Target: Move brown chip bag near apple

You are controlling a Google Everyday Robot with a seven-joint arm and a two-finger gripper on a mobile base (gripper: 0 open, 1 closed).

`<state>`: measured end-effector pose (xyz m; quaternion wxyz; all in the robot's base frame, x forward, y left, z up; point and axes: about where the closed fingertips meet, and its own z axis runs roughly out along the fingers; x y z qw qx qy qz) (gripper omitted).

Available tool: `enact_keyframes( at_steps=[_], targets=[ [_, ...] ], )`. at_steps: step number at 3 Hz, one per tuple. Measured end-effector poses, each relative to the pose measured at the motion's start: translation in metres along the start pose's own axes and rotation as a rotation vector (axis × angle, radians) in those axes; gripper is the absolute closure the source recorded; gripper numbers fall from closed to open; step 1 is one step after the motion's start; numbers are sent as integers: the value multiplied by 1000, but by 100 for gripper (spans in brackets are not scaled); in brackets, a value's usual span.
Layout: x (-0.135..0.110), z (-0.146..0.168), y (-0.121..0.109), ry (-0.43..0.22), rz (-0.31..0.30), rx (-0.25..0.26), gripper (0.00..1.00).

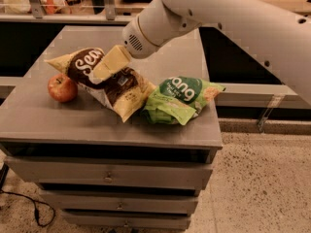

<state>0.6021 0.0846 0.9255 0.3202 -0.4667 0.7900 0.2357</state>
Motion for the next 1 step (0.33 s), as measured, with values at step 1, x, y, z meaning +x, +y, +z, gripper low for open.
enact_keyframes(
  at_steps=[1],
  targets=[
    [0,0,0,0,0,0,0]
  ],
)
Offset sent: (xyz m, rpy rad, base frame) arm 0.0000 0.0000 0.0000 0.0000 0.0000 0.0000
